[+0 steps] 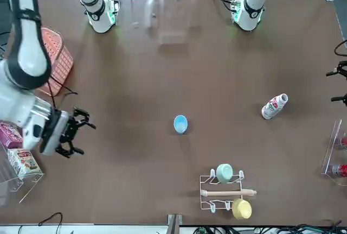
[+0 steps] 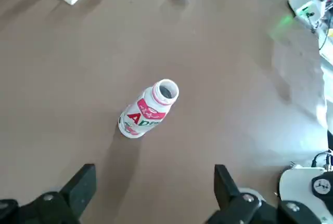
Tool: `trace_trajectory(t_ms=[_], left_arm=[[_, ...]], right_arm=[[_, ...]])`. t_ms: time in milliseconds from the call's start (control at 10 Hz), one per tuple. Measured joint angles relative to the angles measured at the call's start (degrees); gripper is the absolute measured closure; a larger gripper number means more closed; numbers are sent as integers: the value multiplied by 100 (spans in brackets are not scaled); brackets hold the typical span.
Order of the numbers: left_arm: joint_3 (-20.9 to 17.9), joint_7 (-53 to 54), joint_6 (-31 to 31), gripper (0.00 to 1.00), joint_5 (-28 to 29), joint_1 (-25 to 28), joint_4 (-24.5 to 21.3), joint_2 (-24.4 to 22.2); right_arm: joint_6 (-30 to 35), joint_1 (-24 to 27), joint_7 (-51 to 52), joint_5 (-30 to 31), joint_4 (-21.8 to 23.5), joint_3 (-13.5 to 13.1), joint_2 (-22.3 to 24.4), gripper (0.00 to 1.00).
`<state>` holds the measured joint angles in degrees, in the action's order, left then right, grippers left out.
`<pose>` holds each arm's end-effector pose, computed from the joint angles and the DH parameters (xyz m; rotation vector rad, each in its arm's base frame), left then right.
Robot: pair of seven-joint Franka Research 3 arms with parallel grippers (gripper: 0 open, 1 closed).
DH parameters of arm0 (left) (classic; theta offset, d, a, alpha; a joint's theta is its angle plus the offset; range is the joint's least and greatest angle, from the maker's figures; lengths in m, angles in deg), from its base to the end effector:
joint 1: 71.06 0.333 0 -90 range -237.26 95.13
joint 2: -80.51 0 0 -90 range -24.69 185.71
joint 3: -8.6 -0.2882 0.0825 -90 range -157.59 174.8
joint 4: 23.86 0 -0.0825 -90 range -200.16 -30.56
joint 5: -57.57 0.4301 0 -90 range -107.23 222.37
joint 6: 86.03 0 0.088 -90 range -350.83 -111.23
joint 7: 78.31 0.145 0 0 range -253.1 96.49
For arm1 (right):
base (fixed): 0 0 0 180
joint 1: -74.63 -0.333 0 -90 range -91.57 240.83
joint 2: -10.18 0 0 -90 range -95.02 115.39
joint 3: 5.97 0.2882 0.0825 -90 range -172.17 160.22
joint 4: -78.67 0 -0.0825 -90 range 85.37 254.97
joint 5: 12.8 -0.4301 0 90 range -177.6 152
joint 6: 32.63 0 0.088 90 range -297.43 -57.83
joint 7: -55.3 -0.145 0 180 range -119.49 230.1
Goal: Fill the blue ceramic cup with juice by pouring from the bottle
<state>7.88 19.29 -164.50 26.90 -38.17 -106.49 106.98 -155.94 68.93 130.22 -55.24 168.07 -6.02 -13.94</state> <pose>0.5826 0.2883 0.3425 2.0792 -1.2451 0.3450 0.7309 0.1218 0.3559 -2.2717 -1.3001 -0.6824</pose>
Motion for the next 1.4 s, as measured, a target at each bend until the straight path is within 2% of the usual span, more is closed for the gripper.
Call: trace_trajectory(t_ms=[200, 400, 600, 800, 1100, 1400], left_arm=[[11, 768, 22, 0, -301, 264, -13, 186], [17, 1540, 76, 0, -483, 393, -83, 317], [47, 2081, 158, 0, -728, 394, -178, 693], [68, 2561, 240, 1, -1236, 392, -273, 1163], [87, 3359, 280, 1, -1351, 407, -433, 1669], [252, 3601, 187, 1, -1737, 394, -560, 2047]], right_arm=[[-710, -427, 676, -514, 112, 12, -396, 0], [-1152, -771, 1883, -1825, 286, 12, -877, 0], [-1351, -1057, 2753, -2622, 375, 12, -1208, 0], [-1552, -1392, 3077, -2874, 559, 12, -1271, 0], [-1925, -1868, 3114, -3014, 760, 7, -1449, 0], [-2143, -2130, 3180, -3439, 743, 5, -1818, 0]])
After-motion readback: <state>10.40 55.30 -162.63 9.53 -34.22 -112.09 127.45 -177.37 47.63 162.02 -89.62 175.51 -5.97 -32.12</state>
